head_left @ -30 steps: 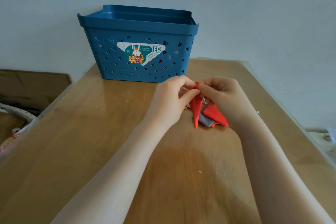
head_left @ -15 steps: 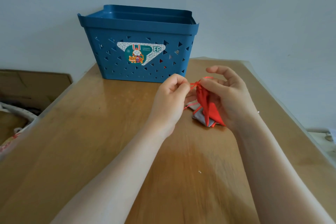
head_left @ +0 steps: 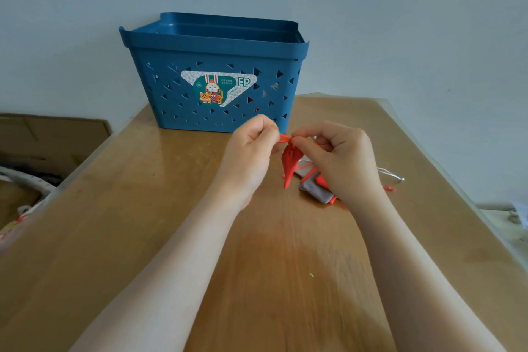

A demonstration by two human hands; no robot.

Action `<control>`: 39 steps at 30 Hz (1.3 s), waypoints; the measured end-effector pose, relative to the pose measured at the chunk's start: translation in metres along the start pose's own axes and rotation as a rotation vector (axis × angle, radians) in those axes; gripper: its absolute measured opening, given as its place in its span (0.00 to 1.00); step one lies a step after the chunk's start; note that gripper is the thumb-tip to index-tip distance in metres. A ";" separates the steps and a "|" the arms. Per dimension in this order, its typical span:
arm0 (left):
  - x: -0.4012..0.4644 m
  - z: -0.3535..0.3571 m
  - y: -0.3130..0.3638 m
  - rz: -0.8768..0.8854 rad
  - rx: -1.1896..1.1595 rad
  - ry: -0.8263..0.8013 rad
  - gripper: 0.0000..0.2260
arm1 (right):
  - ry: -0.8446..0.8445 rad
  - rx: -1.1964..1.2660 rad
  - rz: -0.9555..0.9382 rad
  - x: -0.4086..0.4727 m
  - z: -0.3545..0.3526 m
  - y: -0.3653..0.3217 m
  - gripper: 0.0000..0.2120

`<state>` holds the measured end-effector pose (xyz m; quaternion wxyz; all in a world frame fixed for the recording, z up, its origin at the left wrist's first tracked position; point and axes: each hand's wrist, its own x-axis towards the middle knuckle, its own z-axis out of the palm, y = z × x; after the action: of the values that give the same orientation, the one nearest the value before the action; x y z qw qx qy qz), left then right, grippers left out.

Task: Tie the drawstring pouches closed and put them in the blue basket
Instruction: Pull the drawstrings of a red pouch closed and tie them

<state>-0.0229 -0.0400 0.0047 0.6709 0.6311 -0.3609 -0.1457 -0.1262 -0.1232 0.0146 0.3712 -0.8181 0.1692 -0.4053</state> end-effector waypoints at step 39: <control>-0.023 -0.019 0.036 0.230 0.021 -0.005 0.02 | -0.201 0.243 0.221 0.007 -0.020 -0.043 0.04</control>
<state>-0.0352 -0.0050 0.0334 0.6759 0.5921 -0.4340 -0.0655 -0.1388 -0.1083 0.0581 0.5247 -0.7800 0.1700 -0.2957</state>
